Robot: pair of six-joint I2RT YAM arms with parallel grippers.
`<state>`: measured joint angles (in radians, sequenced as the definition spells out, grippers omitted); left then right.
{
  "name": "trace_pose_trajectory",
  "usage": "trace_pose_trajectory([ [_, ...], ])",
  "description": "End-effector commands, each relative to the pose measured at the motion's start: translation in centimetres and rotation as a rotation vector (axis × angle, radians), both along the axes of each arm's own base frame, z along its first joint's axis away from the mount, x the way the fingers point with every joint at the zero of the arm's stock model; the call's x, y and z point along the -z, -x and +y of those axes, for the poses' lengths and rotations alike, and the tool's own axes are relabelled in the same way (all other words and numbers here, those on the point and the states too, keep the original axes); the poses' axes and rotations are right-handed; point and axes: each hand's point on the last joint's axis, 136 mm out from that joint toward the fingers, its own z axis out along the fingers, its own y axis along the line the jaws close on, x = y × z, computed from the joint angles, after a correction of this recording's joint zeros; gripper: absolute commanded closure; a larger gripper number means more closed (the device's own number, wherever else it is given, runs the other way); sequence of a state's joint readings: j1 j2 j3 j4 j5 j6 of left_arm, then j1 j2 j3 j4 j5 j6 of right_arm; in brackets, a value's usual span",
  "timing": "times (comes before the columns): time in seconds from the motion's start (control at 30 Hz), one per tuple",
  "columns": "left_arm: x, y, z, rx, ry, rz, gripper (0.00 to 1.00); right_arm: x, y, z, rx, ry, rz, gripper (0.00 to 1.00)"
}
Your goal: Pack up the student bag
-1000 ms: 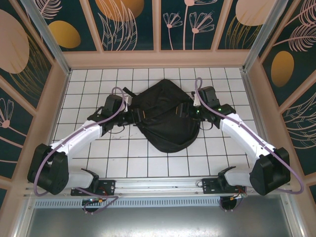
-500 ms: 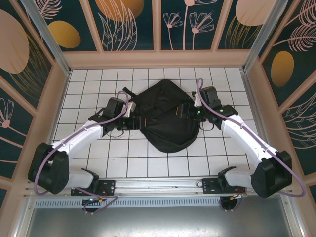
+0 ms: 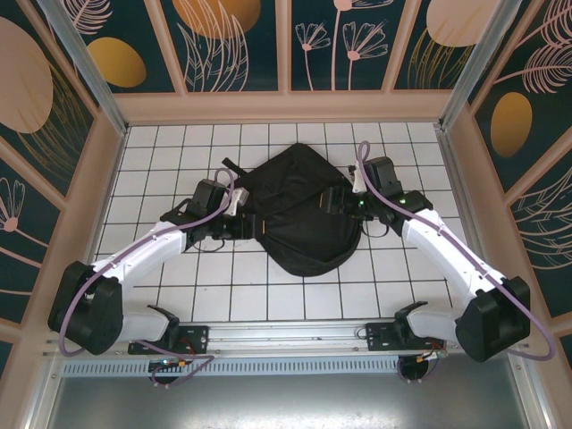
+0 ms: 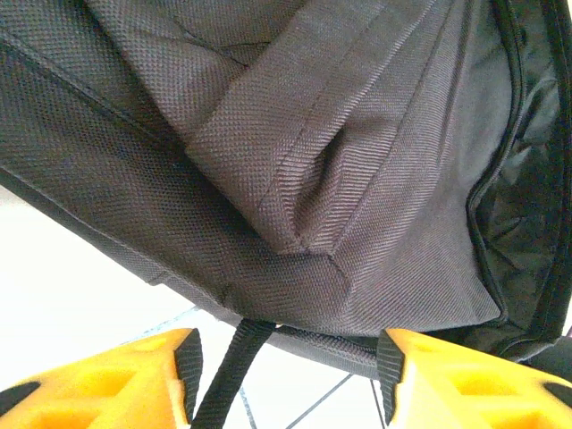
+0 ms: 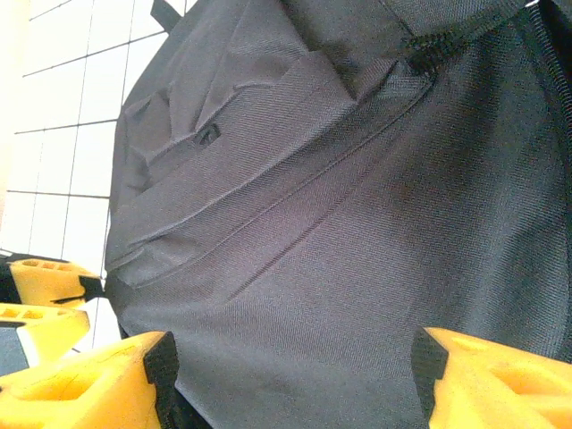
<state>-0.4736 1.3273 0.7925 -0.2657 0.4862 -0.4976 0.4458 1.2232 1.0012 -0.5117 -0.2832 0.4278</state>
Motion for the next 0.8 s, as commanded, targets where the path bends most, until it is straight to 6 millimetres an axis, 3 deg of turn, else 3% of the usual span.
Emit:
trace_pose_trajectory([
  [0.0, 0.2, 0.2, 0.1, 0.011, -0.017, -0.009, 0.5, -0.5, 0.6, -0.2, 0.001, -0.013, 0.003, 0.28],
  [0.37, 0.3, 0.6, 0.2, 0.021, -0.022, -0.007, 0.81, -0.8, 0.8, -0.4, 0.007, -0.009, 0.008, 0.28],
  [0.43, 0.2, 0.6, 0.1, 0.022, -0.013, -0.007, 0.83, -0.9, 0.8, -0.2, 0.01, -0.015, 0.01, 0.28],
  [0.5, 0.1, 0.7, 0.0, 0.021, -0.004, -0.005, 0.8, -1.1, 0.9, 0.4, 0.001, -0.031, 0.013, 0.28],
  [0.6, 0.0, 0.7, -0.3, 0.015, 0.023, 0.005, 0.64, -1.6, 1.4, 2.0, -0.012, -0.081, 0.025, 0.27],
  [0.77, -1.3, 1.3, -1.8, 0.02, 0.176, 0.038, 0.51, -1.6, 2.8, 5.7, 0.003, -0.224, 0.106, 0.28],
])
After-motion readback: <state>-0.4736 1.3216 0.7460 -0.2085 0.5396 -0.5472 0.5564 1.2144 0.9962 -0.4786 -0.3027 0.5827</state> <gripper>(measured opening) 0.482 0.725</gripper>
